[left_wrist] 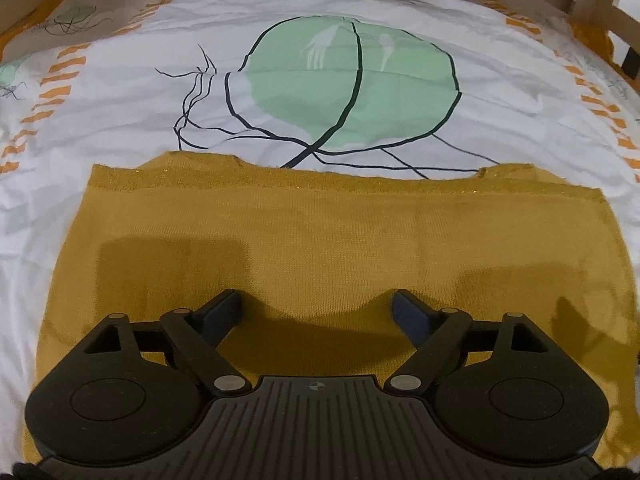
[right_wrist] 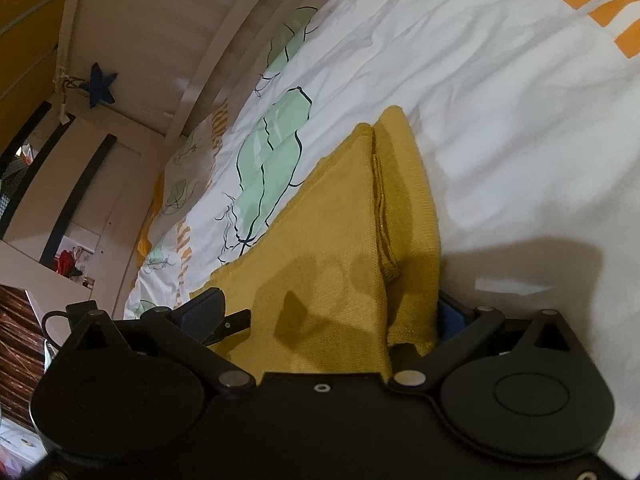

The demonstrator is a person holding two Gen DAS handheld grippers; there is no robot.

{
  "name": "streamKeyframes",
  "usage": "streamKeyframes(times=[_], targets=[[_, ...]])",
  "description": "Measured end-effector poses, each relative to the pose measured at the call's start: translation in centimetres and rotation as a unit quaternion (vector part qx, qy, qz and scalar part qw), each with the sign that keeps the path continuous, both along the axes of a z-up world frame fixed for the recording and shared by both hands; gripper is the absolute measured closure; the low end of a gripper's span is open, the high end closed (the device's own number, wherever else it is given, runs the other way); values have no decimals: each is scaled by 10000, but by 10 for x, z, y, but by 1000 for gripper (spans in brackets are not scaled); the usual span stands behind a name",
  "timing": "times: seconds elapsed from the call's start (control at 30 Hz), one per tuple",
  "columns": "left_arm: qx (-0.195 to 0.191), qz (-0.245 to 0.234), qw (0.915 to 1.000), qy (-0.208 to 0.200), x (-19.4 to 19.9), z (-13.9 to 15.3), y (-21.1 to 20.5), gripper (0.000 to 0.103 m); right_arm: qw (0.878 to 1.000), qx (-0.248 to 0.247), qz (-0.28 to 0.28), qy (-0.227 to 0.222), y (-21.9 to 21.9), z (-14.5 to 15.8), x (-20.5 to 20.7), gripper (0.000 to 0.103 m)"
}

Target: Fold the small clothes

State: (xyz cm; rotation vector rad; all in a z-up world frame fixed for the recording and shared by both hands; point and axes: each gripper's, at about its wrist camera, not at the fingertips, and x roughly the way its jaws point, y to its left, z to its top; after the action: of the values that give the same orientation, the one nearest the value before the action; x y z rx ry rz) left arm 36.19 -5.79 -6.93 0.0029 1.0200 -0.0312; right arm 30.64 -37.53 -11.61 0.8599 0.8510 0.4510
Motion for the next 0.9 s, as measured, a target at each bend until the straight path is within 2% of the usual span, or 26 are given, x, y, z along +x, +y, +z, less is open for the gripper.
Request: streamKeyframes(times=[0.23, 0.33, 0.53, 0.6, 0.63, 0.67, 0.7, 0.83, 0.9], targets=[[2, 20, 10000, -89, -18, 17, 27, 23, 9999, -90, 86, -73, 2, 1, 0, 0], [-39, 54, 9999, -139, -25, 24, 48, 23, 9993, -316, 114, -132, 6, 4, 0, 6], [-82, 158, 9997, -147, -31, 31, 92, 23, 9934, -1119, 66, -256, 18, 14, -8, 30], [-112, 180, 9997, -157, -31, 33, 104, 23, 9910, -1313, 2, -270, 21, 16, -9, 45], [-122, 172, 9997, -157, -31, 34, 110, 23, 9900, -1382, -40, -264, 22, 17, -10, 50], [-123, 154, 9997, -151, -30, 35, 116, 23, 9891, -1446, -82, -253, 22, 17, -10, 60], [-114, 139, 9997, -151, -30, 36, 120, 23, 9885, -1488, -102, -240, 22, 17, -11, 67], [-101, 93, 9997, -198, -25, 34, 137, 23, 9855, -1680, -161, -180, 29, 23, -13, 72], [-215, 194, 9993, -221, -23, 31, 146, 23, 9833, -1803, -214, -134, 36, 29, -14, 74]])
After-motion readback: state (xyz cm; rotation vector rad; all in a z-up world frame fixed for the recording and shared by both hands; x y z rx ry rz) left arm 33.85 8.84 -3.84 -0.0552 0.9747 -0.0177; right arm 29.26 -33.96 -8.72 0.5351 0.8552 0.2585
